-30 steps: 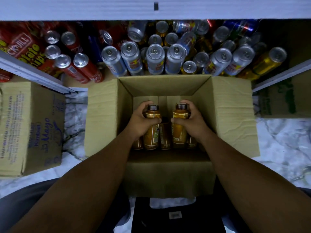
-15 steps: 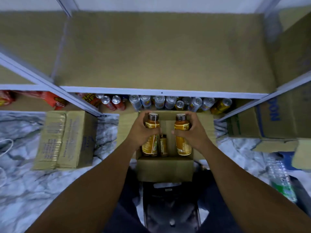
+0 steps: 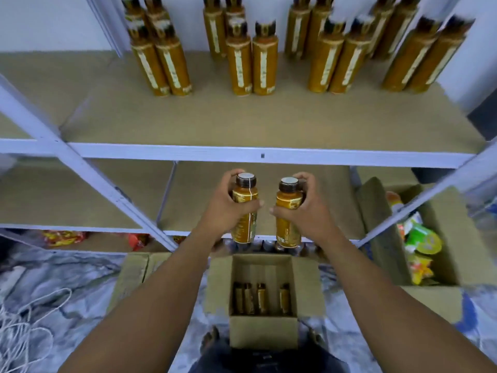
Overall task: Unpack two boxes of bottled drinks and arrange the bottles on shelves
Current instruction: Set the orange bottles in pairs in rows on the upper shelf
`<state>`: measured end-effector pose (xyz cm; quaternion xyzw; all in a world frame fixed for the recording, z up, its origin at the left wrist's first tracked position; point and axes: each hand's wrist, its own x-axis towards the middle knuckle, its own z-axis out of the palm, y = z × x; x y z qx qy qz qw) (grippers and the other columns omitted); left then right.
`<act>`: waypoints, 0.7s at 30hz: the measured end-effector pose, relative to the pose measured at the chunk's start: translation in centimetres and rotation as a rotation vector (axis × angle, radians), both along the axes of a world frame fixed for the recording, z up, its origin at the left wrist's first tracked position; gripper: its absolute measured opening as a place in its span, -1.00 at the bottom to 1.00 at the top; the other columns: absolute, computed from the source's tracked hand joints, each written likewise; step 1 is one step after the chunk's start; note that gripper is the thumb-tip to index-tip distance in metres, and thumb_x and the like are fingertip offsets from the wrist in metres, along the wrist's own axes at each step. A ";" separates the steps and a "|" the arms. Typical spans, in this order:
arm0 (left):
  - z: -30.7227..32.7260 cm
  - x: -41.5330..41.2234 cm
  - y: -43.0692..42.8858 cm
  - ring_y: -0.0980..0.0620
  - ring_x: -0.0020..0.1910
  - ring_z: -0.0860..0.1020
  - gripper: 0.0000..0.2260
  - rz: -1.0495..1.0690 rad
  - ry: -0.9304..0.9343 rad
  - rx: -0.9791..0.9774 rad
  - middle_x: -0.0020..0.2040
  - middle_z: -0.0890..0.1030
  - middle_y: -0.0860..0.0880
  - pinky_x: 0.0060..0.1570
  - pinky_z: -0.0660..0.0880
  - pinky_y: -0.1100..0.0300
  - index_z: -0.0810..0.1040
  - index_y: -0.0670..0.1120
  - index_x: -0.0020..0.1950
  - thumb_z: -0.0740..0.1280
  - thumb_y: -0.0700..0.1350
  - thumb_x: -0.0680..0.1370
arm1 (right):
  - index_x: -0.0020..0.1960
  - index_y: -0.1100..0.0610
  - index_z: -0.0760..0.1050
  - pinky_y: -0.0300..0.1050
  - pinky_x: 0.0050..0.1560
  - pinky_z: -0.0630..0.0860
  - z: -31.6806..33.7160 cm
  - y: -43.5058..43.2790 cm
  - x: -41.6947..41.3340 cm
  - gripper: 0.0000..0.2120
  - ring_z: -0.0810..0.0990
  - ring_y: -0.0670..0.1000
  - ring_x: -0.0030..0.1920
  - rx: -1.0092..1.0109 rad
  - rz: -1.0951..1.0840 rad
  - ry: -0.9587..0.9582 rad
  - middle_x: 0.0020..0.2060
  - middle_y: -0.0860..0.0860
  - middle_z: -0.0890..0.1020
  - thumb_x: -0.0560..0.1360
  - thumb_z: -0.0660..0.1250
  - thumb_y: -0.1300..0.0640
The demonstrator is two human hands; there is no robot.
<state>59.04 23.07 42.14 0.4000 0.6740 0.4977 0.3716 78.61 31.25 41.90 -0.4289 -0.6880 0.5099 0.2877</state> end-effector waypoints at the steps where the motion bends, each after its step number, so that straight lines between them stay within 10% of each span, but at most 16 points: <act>1: 1.5 -0.1 0.3 0.09 0.07 0.67 -0.37 0.002 0.021 0.036 0.10 0.69 0.09 0.14 0.61 0.01 0.44 0.31 0.22 0.68 -0.11 0.34 | 0.27 -0.18 0.28 -0.09 0.10 0.61 1.5 0.3 -0.2 -0.23 0.61 -0.15 0.08 0.033 -0.003 0.017 0.09 -0.19 0.57 0.27 0.69 0.04; 21: 13.7 -3.0 8.5 0.10 0.29 0.54 -0.31 0.118 0.246 0.418 0.26 0.57 0.16 0.31 0.54 -0.08 0.38 0.16 0.34 0.67 -0.07 0.35 | 0.31 -0.18 0.28 -0.04 0.25 0.54 13.6 9.5 -3.9 -0.21 0.54 -0.03 0.20 0.476 -0.122 0.139 0.20 -0.10 0.53 0.28 0.69 0.07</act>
